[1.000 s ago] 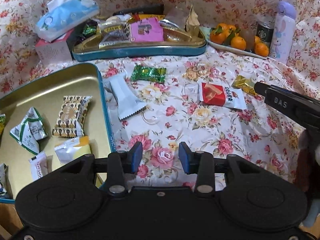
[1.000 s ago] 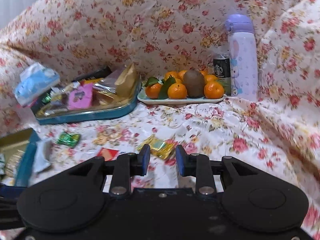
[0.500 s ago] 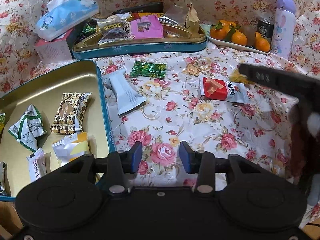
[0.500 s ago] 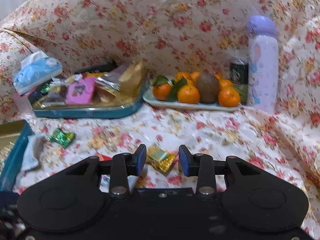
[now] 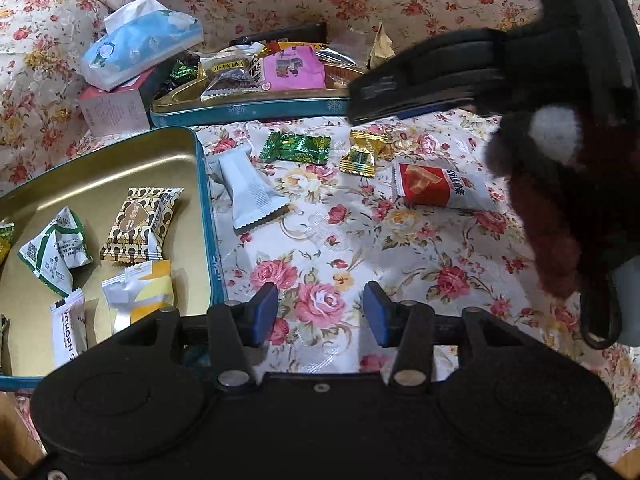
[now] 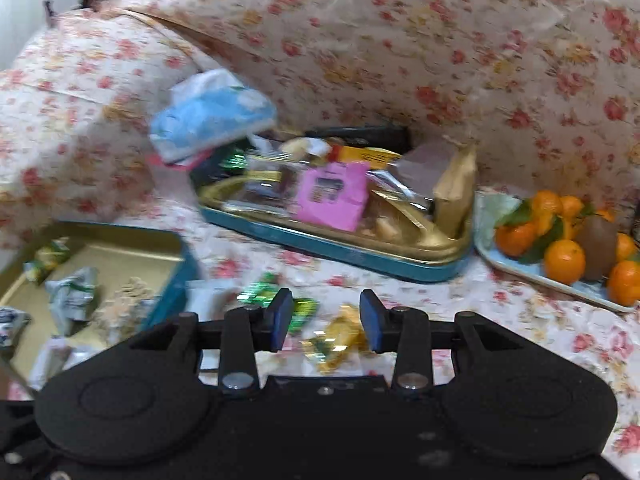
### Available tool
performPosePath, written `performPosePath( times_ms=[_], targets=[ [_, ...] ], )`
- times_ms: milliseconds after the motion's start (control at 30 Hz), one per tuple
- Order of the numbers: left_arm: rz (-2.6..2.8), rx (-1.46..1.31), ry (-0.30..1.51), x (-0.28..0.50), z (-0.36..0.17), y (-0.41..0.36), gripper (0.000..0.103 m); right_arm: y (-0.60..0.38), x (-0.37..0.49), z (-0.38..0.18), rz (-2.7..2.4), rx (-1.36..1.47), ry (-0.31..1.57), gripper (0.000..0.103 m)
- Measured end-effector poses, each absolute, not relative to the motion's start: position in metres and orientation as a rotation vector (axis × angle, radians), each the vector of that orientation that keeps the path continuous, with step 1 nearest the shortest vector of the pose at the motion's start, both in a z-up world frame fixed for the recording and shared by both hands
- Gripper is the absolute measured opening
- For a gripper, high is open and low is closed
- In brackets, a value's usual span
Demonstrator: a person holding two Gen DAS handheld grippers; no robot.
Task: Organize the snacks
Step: 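Grasp the gold-wrapped candy with the right gripper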
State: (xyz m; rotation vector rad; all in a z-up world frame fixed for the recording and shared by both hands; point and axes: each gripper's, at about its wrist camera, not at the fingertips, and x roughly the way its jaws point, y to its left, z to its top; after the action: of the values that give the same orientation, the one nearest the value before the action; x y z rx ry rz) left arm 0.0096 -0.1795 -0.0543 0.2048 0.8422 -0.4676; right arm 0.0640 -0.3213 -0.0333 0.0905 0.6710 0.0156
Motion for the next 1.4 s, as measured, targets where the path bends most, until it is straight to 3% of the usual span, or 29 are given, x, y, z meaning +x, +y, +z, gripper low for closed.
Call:
performPosePath(
  times_ms=[300,900,1100,1167,1400],
  targets=[
    [-0.468,0.197,0.835,0.008,-0.056,-0.178,0.055,-0.368,0.032,-0.04,-0.126,0.222,0.69,0.041],
    [-0.455,0.197,0.832,0.006,-0.056,-0.179,0.055,-0.314,0.085,-0.059,-0.037,0.183,0.827,0.04],
    [-0.454,0.196,0.837,0.007,-0.056,-0.179,0.055,-0.314,0.079,-0.061,-0.07,0.118,0.796,0.029],
    [-0.454,0.195,0.841,0.008,-0.056,-0.179,0.055,-0.316,0.071,-0.059,-0.088,0.096,0.76,0.02],
    [-0.445,0.191,0.86,0.011,-0.055,-0.18,0.055,-0.343,0.02,-0.043,-0.203,0.119,0.6,0.02]
  ],
)
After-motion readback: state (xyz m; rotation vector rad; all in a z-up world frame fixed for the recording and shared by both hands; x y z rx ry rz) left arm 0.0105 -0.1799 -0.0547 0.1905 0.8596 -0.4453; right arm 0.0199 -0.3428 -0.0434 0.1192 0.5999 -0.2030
